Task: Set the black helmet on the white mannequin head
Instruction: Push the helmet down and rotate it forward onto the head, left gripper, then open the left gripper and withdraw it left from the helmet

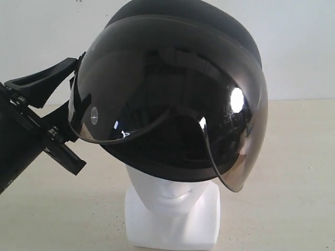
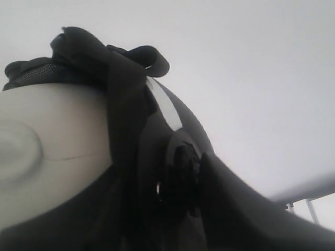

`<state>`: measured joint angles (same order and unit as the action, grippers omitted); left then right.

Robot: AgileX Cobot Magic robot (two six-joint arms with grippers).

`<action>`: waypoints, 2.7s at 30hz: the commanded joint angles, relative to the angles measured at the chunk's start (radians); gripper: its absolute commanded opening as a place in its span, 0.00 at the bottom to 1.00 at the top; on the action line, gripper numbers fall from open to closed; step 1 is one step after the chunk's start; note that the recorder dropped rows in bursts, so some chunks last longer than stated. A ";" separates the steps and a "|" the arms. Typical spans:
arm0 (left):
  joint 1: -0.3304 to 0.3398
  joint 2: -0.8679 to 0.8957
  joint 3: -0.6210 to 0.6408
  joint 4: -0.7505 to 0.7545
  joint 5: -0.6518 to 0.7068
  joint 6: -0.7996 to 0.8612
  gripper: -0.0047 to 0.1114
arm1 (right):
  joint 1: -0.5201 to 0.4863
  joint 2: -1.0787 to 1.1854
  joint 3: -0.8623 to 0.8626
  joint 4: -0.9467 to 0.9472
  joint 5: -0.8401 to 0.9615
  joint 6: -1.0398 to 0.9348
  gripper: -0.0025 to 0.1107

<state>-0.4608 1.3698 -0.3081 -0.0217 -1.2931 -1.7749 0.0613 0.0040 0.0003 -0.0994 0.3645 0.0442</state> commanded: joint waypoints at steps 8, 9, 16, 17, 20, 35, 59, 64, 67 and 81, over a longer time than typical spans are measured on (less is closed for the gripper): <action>0.022 0.011 0.027 -0.255 0.088 0.120 0.08 | -0.002 -0.004 0.000 -0.003 -0.005 -0.003 0.02; 0.022 0.011 0.027 -0.252 0.090 0.120 0.08 | -0.002 -0.004 0.000 -0.003 -0.003 -0.003 0.02; 0.022 0.011 0.027 -0.226 0.072 0.120 0.08 | -0.002 -0.004 0.000 -0.003 -0.003 -0.003 0.02; 0.022 0.011 0.027 -0.229 0.072 0.120 0.08 | -0.002 -0.004 0.000 -0.003 -0.003 -0.003 0.02; 0.022 0.011 0.027 -0.233 0.072 0.120 0.08 | -0.002 -0.004 0.000 -0.003 -0.003 -0.003 0.02; 0.022 0.011 0.027 -0.231 0.072 0.120 0.29 | -0.002 -0.004 0.000 -0.003 -0.003 -0.003 0.02; 0.022 0.011 0.093 -0.383 0.072 0.236 0.39 | -0.002 -0.004 0.000 -0.003 -0.003 -0.003 0.02; 0.022 0.011 0.153 -0.431 0.072 0.277 0.39 | -0.002 -0.004 0.000 -0.003 -0.003 -0.003 0.02; 0.022 0.011 0.155 -0.404 0.072 0.347 0.39 | -0.002 -0.004 0.000 -0.003 -0.003 -0.003 0.02; 0.022 0.011 0.155 -0.302 0.072 0.548 0.39 | -0.002 -0.004 0.000 -0.003 -0.003 -0.003 0.02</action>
<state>-0.4393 1.3805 -0.1586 -0.3377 -1.2197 -1.2586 0.0613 0.0040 0.0003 -0.0994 0.3645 0.0442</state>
